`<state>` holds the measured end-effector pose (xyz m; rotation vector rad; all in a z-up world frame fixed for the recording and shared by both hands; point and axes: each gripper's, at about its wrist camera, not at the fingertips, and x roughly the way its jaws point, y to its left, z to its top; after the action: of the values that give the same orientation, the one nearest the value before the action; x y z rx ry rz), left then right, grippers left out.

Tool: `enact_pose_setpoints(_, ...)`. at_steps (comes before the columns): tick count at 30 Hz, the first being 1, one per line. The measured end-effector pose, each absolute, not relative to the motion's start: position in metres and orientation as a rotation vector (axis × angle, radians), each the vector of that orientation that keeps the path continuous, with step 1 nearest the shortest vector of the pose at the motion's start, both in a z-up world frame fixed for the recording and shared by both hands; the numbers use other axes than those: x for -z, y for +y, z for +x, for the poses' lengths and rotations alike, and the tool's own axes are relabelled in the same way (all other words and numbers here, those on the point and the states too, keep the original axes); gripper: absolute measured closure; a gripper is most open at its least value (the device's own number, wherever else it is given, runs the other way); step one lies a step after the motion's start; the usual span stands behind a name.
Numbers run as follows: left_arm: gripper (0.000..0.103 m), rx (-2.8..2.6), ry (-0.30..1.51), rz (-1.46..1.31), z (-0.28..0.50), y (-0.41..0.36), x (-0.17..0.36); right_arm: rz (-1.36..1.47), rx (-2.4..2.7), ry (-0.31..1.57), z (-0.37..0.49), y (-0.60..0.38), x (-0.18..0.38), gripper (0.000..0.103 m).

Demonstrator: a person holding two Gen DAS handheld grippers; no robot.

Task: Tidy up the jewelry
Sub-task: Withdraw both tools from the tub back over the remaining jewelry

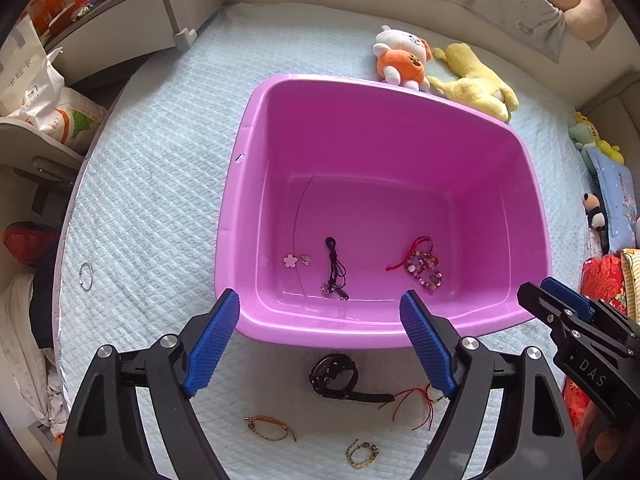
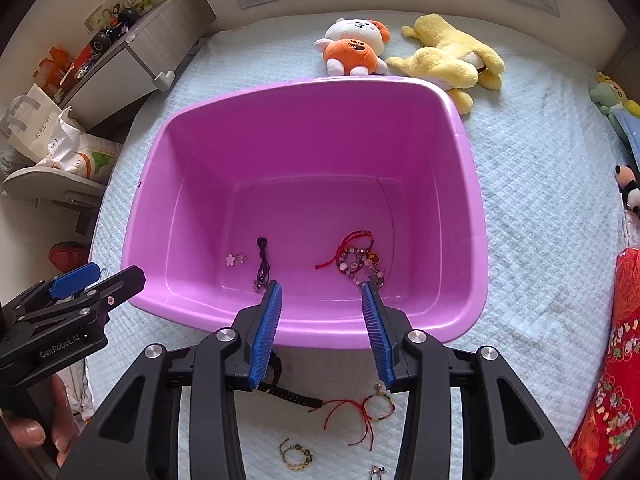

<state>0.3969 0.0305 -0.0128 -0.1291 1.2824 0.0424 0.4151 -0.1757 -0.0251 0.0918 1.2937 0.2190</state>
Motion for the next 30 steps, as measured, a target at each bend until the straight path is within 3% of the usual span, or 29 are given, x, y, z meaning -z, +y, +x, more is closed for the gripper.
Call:
enact_pose_setpoints(10,0.015,-0.034,1.273,-0.128,0.348,0.04,-0.009,0.119,-0.21,1.285,0.354,-0.18,0.006,0.055)
enact_pose_setpoints(30,0.013,0.016,1.337,-0.074,0.208,0.045,0.009,0.194,-0.116,1.337,0.201,-0.214,0.021,0.052)
